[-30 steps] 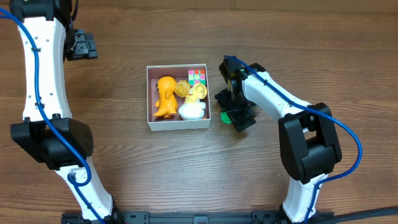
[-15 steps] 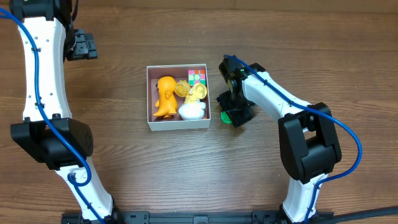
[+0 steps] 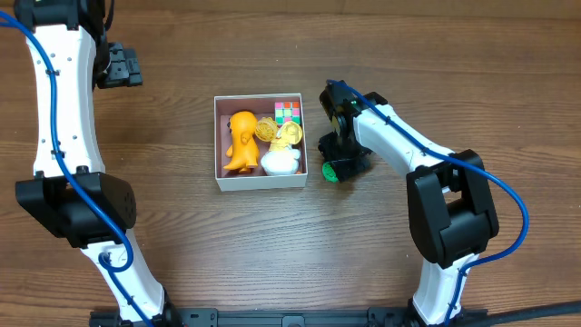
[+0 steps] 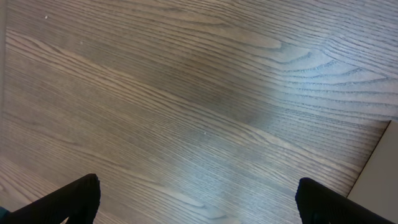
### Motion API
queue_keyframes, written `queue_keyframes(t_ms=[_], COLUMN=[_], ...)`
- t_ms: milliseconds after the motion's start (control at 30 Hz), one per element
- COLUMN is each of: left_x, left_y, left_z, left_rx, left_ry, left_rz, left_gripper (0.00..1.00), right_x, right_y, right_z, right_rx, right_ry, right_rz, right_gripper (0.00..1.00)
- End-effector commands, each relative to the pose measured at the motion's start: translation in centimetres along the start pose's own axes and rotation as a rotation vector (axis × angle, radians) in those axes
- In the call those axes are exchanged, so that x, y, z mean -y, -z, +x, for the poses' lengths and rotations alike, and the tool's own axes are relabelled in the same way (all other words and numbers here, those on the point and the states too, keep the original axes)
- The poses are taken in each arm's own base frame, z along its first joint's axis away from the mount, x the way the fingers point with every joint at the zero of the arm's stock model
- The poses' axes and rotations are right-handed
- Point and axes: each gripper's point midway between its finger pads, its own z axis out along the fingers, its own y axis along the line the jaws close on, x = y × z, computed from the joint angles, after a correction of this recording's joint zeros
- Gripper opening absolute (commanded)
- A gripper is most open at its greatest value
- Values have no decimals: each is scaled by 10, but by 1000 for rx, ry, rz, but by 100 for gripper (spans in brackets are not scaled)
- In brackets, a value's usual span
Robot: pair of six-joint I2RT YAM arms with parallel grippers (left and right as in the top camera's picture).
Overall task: Pack container
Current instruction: 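Lift the green coin with the right gripper and move it upward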
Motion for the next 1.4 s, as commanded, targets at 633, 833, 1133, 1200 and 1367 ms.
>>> queue_keyframes(t_ms=[633,833,1133,1200,1367], left_x=[2,2,2,2,2], left_y=[-1,-1,-1,-1,-1], left_z=[-3,-3,-3,-3,-3], left_rx=[3,3,3,3,3], left_ry=[-18,-18,-18,-18,-18], left_rz=[5,5,5,5,5], left_gripper=[100,100,100,100,100], right_x=[-56,-79,-94,-93,-95], right_y=[57,107,150,150,148], right_z=[-61,-76,-53,-57,-70], right_rx=[85,193,257,275,327], right_ry=[135,284,413,410,439], right_rz=[-186,-247,-280,-271,-253], right_gripper=[55,59,59,61,70])
